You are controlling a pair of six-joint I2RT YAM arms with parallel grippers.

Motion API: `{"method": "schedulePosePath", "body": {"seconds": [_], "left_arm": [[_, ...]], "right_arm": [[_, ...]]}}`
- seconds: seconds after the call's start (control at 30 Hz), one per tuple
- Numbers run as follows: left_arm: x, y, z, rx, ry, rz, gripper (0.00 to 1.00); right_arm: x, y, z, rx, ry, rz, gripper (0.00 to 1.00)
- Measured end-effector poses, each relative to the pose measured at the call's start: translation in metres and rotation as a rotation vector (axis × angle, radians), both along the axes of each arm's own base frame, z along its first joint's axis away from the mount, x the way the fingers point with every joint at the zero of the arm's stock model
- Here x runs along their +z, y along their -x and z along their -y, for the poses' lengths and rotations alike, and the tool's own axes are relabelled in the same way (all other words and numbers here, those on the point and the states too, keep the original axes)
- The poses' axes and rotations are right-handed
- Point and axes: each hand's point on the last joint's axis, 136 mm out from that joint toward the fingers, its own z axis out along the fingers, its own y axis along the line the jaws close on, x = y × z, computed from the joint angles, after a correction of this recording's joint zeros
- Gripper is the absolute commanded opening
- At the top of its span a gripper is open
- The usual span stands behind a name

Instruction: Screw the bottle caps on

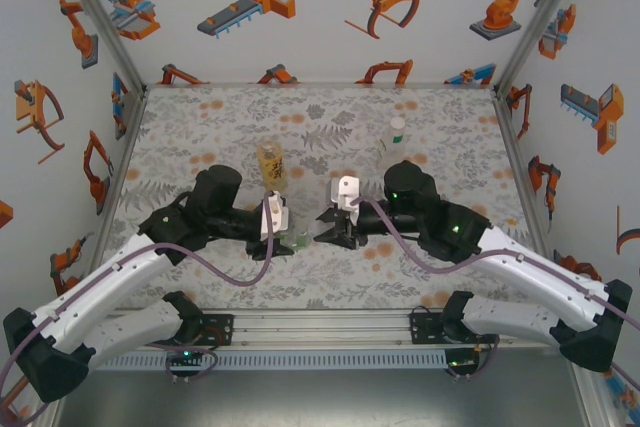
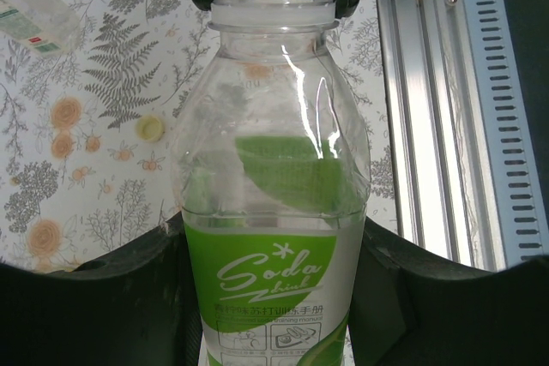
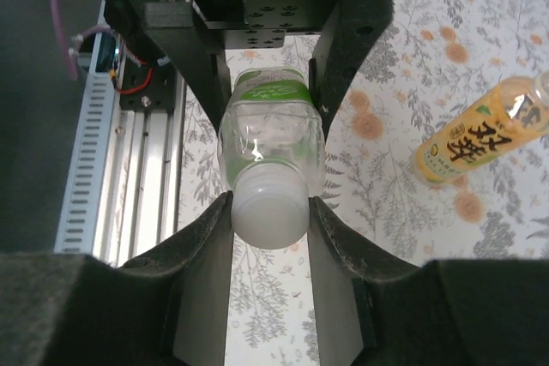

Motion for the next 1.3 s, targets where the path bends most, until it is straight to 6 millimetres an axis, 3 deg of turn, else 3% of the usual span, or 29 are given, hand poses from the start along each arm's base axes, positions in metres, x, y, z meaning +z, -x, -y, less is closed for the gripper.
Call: {"method": "schedulePosePath", "body": {"seconds": [0.27,0.43,0.6,0.73,1.0,1.17,1.3], "left_arm": [[0.004,-0.017,-0.008,0.099,-0.007,0.066,0.00],[0.004,-0.030,-0.016,0.184,-0.011,0.089,0.00],[-0.006,-0.044,-0.024,0.268,-0.050,0.087,0.00],[-0.013,-0.049,-0.028,0.303,-0.071,0.084,0.00],[-0.007,-0.049,-0.025,0.291,-0.046,0.091,0.00],[0.002,-0.043,-0.018,0.239,0.004,0.091,0.00],[0.004,-0.036,-0.013,0.194,0.024,0.072,0.00]], "right_arm": [[0.000,-0.032,-0.003,-0.272,-0.115,-0.373,0.01],[-0.008,-0.058,-0.007,-0.470,-0.202,-0.712,0.02],[-0.031,-0.080,-0.008,-0.655,-0.278,-1.009,0.00],[-0.039,-0.088,-0.012,-0.725,-0.272,-1.098,0.12],[-0.032,-0.087,-0.008,-0.745,-0.250,-1.089,0.44],[-0.008,-0.082,0.006,-0.708,-0.286,-0.977,0.66],[0.019,-0.074,0.021,-0.658,-0.327,-0.844,0.68]]}}
